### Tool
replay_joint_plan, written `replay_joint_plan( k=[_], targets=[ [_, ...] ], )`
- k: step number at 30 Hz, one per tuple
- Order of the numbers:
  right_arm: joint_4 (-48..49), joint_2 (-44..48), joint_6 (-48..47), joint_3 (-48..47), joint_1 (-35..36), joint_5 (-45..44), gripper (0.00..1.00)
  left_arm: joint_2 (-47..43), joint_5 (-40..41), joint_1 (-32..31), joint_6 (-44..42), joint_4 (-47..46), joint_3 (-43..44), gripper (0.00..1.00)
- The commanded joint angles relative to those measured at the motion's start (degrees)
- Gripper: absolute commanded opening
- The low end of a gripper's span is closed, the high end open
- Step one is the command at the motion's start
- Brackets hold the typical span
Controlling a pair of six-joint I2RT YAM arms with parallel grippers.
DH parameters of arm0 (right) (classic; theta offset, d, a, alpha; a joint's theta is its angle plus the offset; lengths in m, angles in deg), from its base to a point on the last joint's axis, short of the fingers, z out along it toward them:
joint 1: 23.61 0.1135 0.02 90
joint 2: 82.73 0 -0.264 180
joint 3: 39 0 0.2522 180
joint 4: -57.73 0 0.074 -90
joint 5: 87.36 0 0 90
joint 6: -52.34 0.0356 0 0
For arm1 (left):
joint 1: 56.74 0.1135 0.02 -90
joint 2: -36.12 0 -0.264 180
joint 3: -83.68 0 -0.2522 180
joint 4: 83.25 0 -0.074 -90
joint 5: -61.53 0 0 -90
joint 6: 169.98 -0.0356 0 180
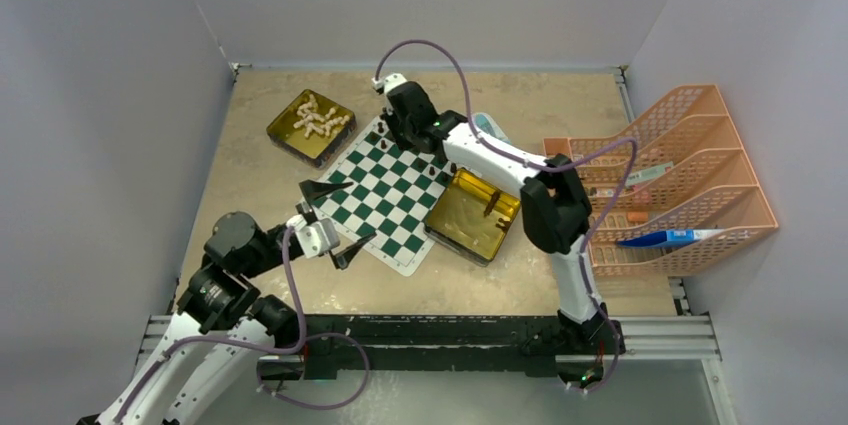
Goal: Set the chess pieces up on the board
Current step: Place the chess piece on the chessboard.
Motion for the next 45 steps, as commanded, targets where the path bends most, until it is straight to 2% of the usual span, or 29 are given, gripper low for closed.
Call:
replay_joint_plan(
  k=[1,10,38,45],
  targets=[
    [-3.7,-5.6,-5.5,-8.3,-0.2,-2.7,0.02,-1.9,4.6,-0.3,-1.5,1.7,3.3,0.96],
    [-5.2,-14.1,-8.1,-16.2,-0.2,-4.9,0.04,-7.6,6.0,-0.3,-2.5,0.6,1.6,0.96],
    [-5.6,-22.1,-9.3,-21.9,-0.2,-3.6,0.10,-5.7,5.4,-0.2,-2.8,1.8,2.5,0.96],
    [-6.4,-22.6,-9.3,-23.4,-0.2,-2.7,0.27,-5.8,5.3,-0.2,-2.9,1.9,2.6,0.96]
  ],
)
